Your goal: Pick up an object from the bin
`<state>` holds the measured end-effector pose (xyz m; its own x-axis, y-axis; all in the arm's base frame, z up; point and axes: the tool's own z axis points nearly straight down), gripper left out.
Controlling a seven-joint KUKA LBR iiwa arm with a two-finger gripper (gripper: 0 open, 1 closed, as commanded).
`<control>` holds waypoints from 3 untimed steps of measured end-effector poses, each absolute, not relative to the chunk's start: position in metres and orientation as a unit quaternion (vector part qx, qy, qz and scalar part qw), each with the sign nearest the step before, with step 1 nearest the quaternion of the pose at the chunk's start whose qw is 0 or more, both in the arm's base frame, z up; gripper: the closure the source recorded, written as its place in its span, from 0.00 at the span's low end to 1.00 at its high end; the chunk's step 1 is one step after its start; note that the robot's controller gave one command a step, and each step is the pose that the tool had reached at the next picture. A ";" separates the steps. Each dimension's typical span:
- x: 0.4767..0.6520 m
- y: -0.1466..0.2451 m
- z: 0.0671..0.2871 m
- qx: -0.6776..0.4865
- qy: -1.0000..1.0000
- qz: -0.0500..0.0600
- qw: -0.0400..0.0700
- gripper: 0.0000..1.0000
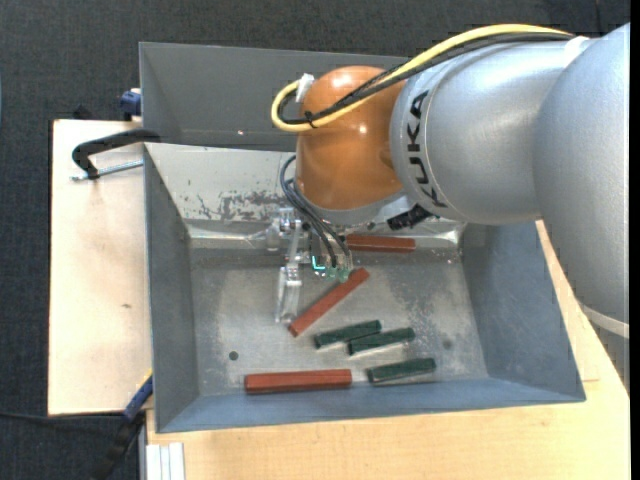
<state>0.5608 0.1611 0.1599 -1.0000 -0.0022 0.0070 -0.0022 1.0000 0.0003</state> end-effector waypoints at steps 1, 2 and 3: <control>0.562 0.161 0.162 0.001 -1.000 -0.001 0.002 0.00; 0.561 0.124 0.112 -0.034 -0.999 -0.002 -0.002 0.00; 0.538 0.126 0.079 -0.048 -0.999 0.001 0.000 0.00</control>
Offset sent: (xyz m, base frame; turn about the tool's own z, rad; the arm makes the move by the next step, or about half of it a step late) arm -0.0027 -0.0683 -0.0899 0.1260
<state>0.5377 0.1264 0.0790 -0.9953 0.0967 0.0006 0.0967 0.9953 -0.0026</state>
